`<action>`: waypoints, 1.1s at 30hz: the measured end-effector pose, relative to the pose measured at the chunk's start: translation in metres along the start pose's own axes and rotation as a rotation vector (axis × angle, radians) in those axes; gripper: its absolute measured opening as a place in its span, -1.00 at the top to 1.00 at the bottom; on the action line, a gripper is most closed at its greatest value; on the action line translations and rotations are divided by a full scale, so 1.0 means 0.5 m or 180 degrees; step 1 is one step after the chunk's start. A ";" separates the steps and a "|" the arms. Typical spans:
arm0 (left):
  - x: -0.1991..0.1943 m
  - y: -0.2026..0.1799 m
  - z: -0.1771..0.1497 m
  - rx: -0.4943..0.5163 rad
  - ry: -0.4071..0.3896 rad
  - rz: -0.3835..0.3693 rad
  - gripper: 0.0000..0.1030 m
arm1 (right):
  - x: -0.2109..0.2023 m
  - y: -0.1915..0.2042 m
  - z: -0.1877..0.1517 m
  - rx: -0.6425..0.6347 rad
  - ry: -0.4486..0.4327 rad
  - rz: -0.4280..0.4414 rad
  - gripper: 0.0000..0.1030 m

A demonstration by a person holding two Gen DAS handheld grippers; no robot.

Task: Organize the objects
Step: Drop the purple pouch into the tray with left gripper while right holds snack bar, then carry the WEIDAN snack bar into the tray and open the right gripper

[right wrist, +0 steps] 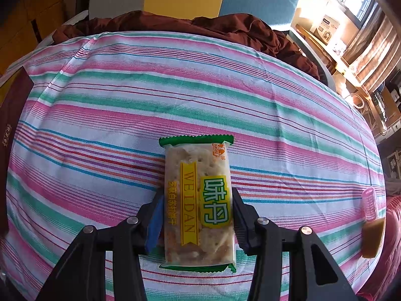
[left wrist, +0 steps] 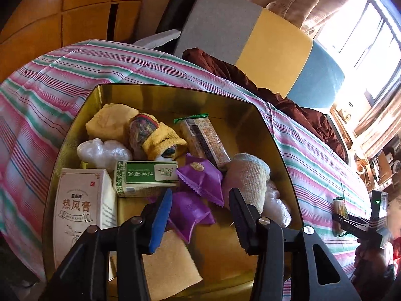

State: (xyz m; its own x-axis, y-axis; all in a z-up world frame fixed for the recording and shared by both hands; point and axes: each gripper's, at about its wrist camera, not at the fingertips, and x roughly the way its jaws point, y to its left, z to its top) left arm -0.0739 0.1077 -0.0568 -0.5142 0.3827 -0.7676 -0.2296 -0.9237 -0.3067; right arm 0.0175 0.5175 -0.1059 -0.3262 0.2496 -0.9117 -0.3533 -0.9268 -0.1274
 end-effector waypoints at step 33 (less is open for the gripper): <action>-0.181 0.054 -0.045 0.0256 -0.0746 0.0875 -0.99 | -0.195 0.532 -0.025 -0.1034 -0.0574 0.1443 0.02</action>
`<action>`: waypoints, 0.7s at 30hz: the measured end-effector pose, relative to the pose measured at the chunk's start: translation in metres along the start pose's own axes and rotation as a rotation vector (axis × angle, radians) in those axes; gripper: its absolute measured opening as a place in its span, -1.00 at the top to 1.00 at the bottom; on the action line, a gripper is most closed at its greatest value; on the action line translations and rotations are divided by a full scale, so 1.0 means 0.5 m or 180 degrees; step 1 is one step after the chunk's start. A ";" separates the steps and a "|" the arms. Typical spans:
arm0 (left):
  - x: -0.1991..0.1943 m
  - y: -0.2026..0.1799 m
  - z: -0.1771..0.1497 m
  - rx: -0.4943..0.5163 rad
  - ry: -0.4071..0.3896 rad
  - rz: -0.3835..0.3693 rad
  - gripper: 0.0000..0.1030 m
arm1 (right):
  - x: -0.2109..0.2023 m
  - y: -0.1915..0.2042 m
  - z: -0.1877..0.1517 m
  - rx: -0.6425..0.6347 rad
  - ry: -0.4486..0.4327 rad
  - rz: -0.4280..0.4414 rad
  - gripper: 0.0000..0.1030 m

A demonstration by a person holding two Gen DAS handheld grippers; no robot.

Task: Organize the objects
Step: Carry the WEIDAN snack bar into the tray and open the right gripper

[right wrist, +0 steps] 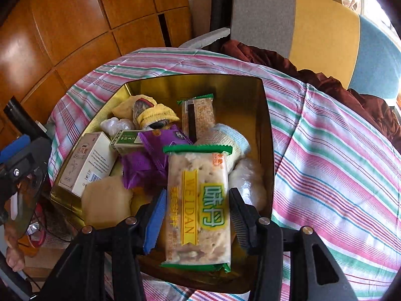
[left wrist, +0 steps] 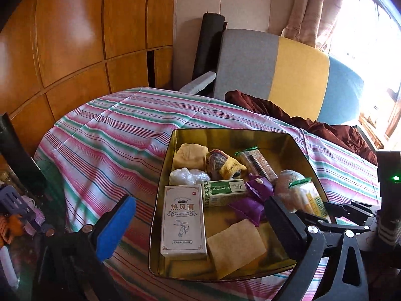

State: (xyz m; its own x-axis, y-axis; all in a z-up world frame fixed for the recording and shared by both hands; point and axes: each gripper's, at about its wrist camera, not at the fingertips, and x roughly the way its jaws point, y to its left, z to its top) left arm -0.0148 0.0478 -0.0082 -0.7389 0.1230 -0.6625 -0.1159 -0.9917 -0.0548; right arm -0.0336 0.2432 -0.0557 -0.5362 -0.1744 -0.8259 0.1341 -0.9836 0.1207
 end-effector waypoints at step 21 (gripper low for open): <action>-0.037 0.008 -0.012 -0.0150 -0.0137 0.0193 -0.99 | -0.141 0.022 -0.027 0.0310 -0.0793 -0.0721 -0.23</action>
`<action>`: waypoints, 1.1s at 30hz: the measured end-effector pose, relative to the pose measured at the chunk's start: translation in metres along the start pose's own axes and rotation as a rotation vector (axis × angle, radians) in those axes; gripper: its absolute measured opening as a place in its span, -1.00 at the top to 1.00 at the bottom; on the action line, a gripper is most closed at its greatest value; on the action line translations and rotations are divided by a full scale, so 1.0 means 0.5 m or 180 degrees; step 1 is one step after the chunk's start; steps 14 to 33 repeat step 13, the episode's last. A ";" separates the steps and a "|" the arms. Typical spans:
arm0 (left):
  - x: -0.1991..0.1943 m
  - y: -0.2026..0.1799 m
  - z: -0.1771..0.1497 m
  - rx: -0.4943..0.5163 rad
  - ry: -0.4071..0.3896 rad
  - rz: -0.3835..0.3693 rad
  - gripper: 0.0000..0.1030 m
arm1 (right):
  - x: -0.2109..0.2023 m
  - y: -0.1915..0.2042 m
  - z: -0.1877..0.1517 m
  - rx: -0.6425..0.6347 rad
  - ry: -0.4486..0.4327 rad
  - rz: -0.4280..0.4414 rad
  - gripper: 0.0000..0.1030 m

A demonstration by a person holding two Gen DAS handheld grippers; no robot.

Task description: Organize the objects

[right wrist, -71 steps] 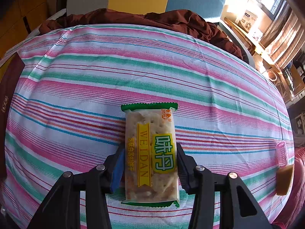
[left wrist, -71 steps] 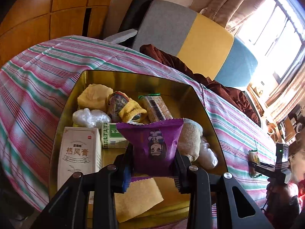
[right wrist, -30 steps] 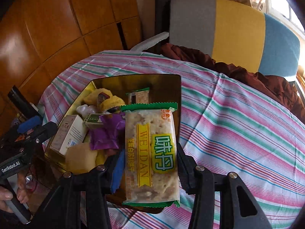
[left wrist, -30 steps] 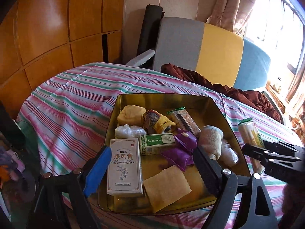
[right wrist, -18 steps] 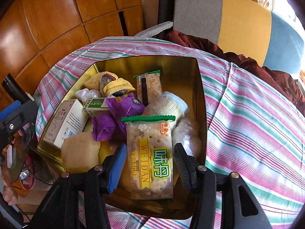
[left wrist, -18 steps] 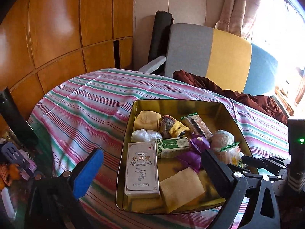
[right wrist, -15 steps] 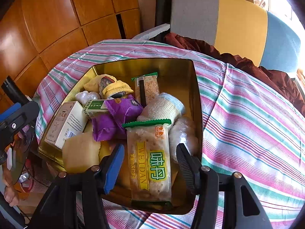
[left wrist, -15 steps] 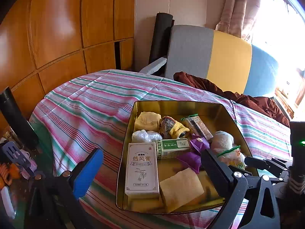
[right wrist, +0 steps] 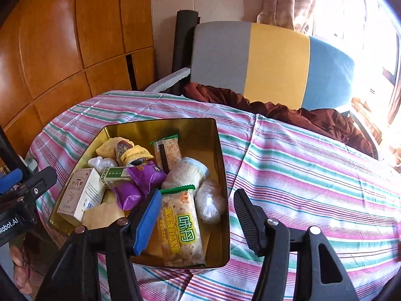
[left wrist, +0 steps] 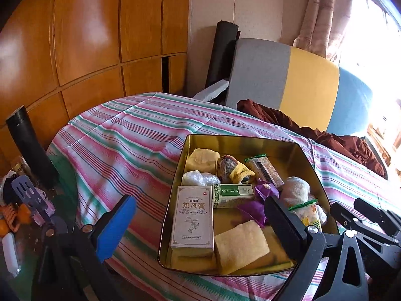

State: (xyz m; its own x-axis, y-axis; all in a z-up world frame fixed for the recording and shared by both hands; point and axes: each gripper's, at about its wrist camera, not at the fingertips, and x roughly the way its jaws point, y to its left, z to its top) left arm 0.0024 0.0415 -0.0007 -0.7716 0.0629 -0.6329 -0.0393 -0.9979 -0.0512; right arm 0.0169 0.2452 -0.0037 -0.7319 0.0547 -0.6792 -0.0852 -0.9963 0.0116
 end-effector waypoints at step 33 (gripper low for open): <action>-0.018 -0.009 -0.014 0.0082 -0.0066 -0.0030 -0.91 | 0.001 0.009 -0.013 -0.0083 0.0025 -0.0028 -0.24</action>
